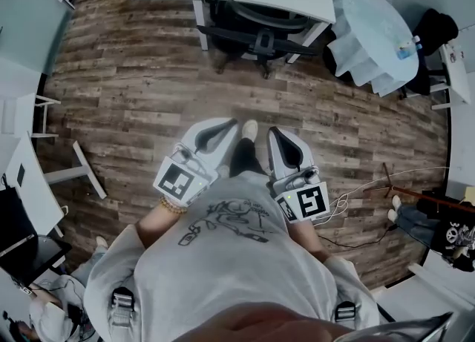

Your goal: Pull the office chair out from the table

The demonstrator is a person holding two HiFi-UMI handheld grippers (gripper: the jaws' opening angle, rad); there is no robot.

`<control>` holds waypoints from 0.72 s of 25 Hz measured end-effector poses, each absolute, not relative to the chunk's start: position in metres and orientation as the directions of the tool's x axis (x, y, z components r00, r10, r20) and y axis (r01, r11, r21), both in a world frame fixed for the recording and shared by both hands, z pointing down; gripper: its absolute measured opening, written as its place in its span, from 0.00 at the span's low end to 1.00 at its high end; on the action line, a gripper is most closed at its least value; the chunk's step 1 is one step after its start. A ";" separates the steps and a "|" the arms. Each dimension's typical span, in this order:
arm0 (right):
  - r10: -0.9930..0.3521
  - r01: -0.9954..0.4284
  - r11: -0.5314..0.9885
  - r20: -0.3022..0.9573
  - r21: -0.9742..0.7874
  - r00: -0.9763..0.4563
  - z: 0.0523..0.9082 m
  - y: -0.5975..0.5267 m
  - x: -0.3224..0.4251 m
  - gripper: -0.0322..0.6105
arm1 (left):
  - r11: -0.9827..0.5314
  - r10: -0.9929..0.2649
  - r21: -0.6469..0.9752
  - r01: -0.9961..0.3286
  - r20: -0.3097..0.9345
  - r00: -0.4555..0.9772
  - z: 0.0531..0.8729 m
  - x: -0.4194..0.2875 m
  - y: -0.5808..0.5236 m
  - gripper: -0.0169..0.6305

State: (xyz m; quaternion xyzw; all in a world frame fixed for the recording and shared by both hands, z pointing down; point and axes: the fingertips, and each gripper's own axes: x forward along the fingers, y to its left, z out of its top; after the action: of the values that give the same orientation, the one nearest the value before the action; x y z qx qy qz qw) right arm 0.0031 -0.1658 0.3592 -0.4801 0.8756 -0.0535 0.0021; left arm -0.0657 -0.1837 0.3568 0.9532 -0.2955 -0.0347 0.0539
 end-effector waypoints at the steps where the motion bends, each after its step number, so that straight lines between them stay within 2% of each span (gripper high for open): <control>1: -0.844 -0.844 0.528 0.046 -0.097 -0.534 0.360 -0.174 0.008 0.06 | -0.822 -0.564 0.122 -0.556 -0.032 0.825 0.358 -0.061 -0.192 0.03; 13: -0.868 -0.865 0.490 0.035 -0.108 -0.496 0.364 -0.319 0.098 0.06 | -0.821 -0.568 0.068 -0.567 -0.004 0.823 0.360 0.009 -0.341 0.03; 18: -0.852 -0.854 0.515 0.069 -0.065 -0.519 0.381 -0.387 0.121 0.08 | -0.813 -0.580 0.016 -0.582 0.072 0.811 0.382 0.026 -0.409 0.09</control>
State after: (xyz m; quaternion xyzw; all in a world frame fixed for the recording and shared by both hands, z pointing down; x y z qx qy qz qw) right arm 0.1215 -0.3865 0.3806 -0.4901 0.8704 -0.0450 -0.0140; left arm 0.0257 -0.4091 0.3817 0.9515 -0.3054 0.0318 0.0184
